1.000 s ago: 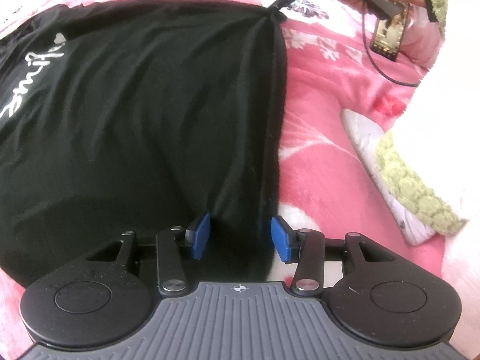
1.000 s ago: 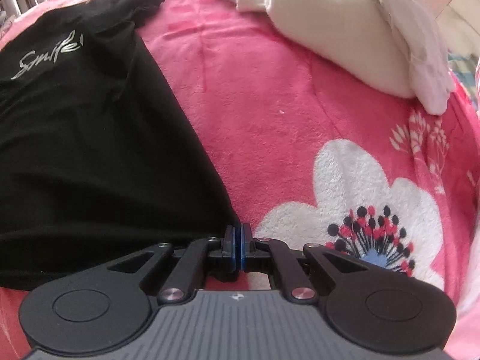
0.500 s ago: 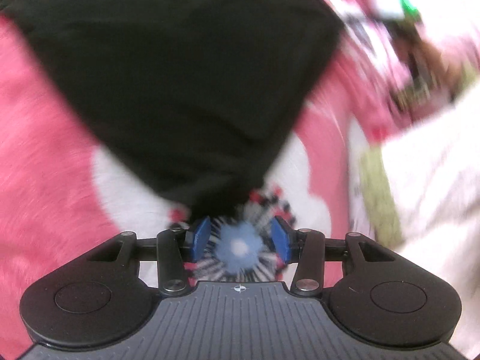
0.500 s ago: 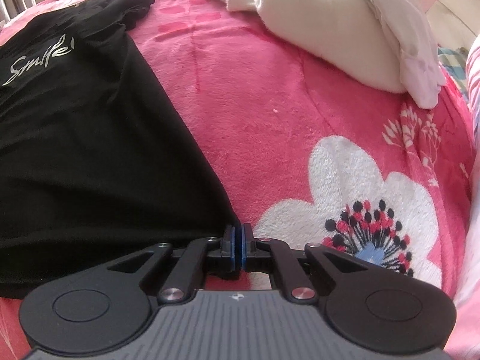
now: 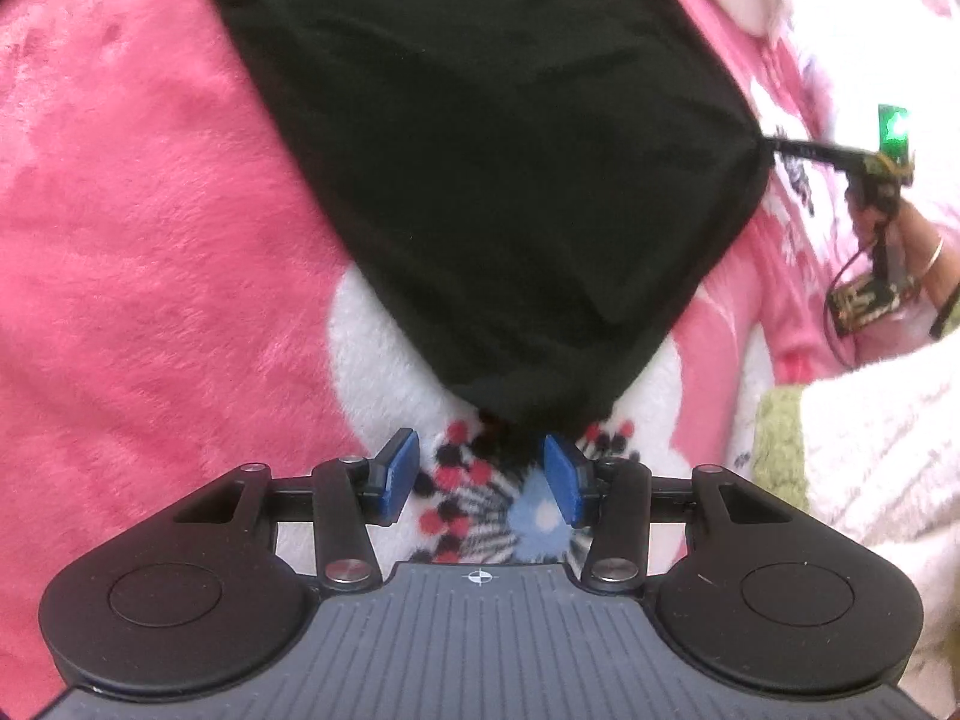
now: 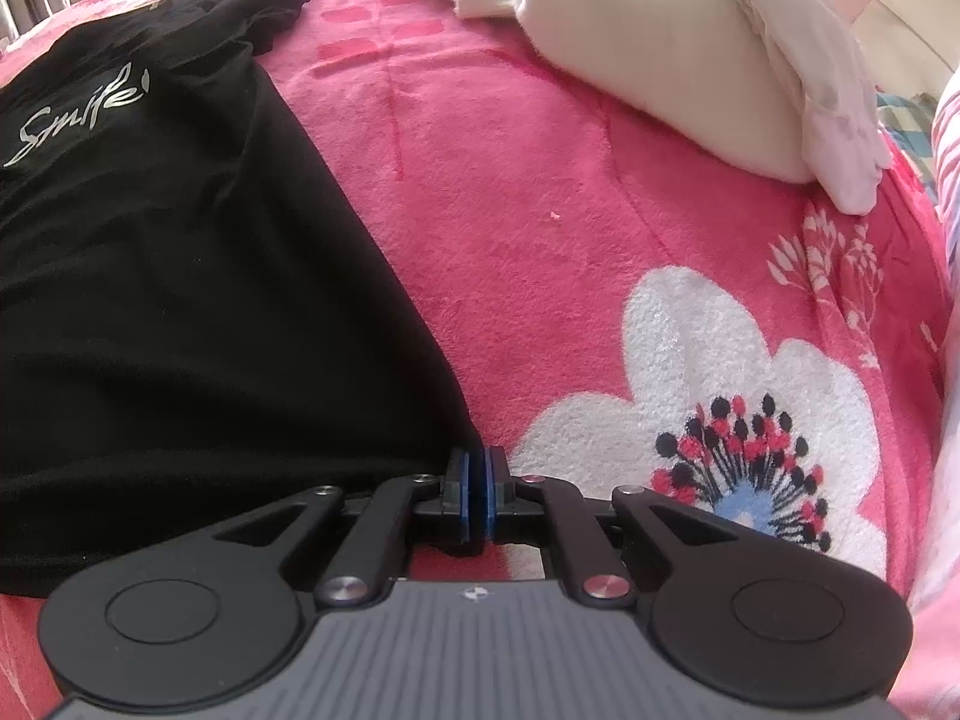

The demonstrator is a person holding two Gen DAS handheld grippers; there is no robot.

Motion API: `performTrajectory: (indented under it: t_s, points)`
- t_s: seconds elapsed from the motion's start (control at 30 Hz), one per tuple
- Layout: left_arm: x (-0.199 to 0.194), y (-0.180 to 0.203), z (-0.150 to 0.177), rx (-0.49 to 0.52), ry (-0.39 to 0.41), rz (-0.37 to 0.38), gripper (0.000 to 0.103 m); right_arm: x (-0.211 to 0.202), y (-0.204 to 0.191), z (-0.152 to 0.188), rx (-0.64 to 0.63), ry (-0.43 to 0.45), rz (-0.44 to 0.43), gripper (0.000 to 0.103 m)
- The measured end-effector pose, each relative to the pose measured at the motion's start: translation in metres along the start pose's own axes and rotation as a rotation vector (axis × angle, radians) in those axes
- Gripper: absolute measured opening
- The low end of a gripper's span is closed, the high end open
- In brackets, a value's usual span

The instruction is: Fold clothes

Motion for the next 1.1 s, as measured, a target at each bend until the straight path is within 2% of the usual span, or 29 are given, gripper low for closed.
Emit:
performTrajectory:
  t_s: [0.17,0.2,0.27,0.37,0.5,0.53,0.6,0.83,1.1]
  points:
    - [0.006,0.006,0.001,0.02,0.032,0.058,0.045,0.0,0.0,0.001,0.001,0.004,-0.006,0.006]
    - [0.008,0.007,0.001,0.021,0.021,0.093,0.045,0.0,0.0,0.001,0.001,0.005,-0.005,0.006]
    - [0.011,0.005,0.002,0.009,0.007,0.115,0.044,0.001,-0.001,0.001,0.0,0.006,-0.003,0.006]
    - [0.012,0.0,0.001,-0.025,0.006,0.121,0.033,0.001,-0.001,0.002,-0.003,0.008,-0.003,0.006]
    - [0.012,-0.005,-0.001,-0.063,0.024,0.095,0.005,0.001,0.0,0.002,-0.006,0.01,-0.006,0.006]
    - [0.012,-0.005,-0.001,-0.069,0.028,0.087,0.005,0.0,0.0,0.002,-0.006,0.012,-0.006,0.006]
    - [0.01,0.004,0.001,-0.018,0.031,0.061,0.003,-0.001,0.0,0.002,-0.01,0.015,-0.007,0.005]
    - [-0.012,0.018,0.007,0.086,-0.063,0.065,0.002,-0.022,-0.007,-0.002,-0.052,0.01,-0.046,0.002]
    - [-0.012,0.011,0.024,0.122,-0.173,0.049,0.001,-0.048,-0.02,0.004,-0.165,-0.037,-0.061,0.002]
Point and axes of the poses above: each gripper's, at about its wrist camera, not at the fingertips, and x roughly the way its jaws point, y to its right, z to its underside, the point moved 2 cm from there along x, roughly the way its jaws point, and after that the axes turned 4 degrees about y, right-handed, at the moved point
